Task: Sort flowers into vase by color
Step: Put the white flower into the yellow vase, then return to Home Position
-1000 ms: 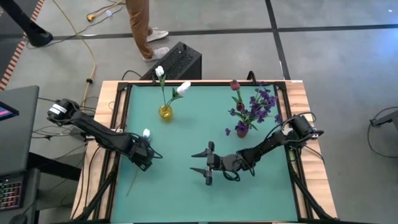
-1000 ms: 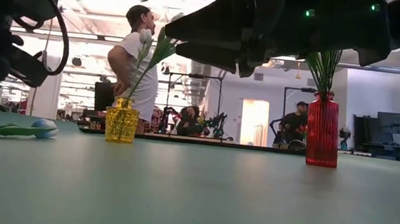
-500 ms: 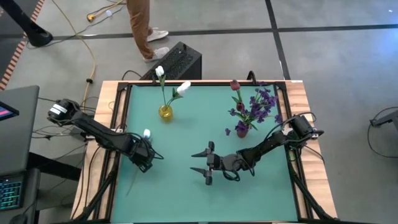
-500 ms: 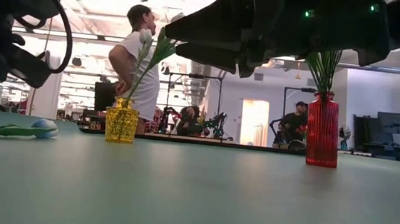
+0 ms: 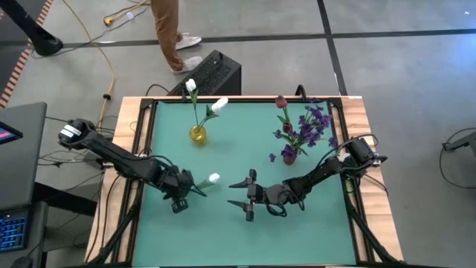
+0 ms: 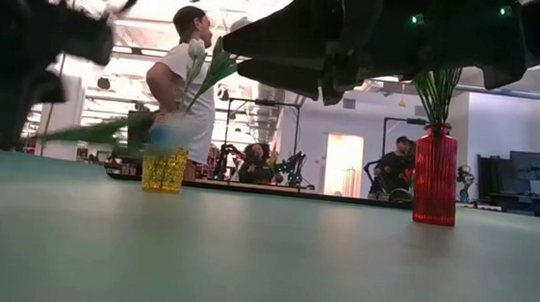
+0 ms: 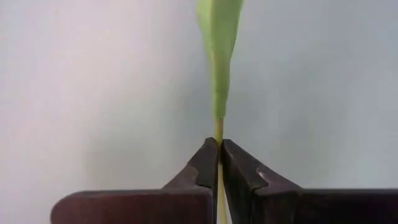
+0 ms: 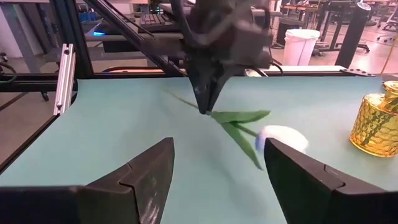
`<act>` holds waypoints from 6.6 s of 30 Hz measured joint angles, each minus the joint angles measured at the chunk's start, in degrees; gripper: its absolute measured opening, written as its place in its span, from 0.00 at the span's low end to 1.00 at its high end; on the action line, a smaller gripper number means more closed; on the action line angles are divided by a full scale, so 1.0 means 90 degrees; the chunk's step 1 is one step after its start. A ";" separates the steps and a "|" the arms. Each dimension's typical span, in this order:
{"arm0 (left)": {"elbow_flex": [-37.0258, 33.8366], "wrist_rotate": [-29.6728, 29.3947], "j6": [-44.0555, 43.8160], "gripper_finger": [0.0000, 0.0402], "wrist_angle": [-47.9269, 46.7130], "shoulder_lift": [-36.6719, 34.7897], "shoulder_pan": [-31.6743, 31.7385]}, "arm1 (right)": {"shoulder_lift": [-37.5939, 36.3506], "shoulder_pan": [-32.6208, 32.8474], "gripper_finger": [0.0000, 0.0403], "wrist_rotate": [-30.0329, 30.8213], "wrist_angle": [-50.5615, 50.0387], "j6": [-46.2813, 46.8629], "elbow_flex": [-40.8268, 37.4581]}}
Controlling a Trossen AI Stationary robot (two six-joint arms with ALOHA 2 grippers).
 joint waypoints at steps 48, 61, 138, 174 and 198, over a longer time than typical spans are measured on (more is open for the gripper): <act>-0.1117 -0.2848 0.7310 0.00 0.6093 -0.3303 0.3473 | 0.0000 -0.0017 0.69 0.0013 -0.0381 0.0009 0.0000; -0.1582 -0.2675 0.7034 0.00 0.6188 -0.3701 0.4177 | 0.0000 -0.0100 0.69 0.0012 -0.0449 0.0047 0.0001; -0.3049 -0.2007 0.5020 0.00 0.7443 -0.3078 0.5255 | 0.0000 -0.0100 0.69 0.0002 -0.0593 0.0289 0.0000; -0.0674 0.0395 0.4002 0.43 0.1488 -0.3093 0.4805 | -0.0002 -0.0138 0.69 -0.0004 -0.0605 0.0327 0.0226; -0.1018 -0.1625 0.5562 0.43 0.4786 -0.2389 0.0412 | -0.2975 0.0345 0.68 -0.0328 -0.3252 0.1160 -0.1456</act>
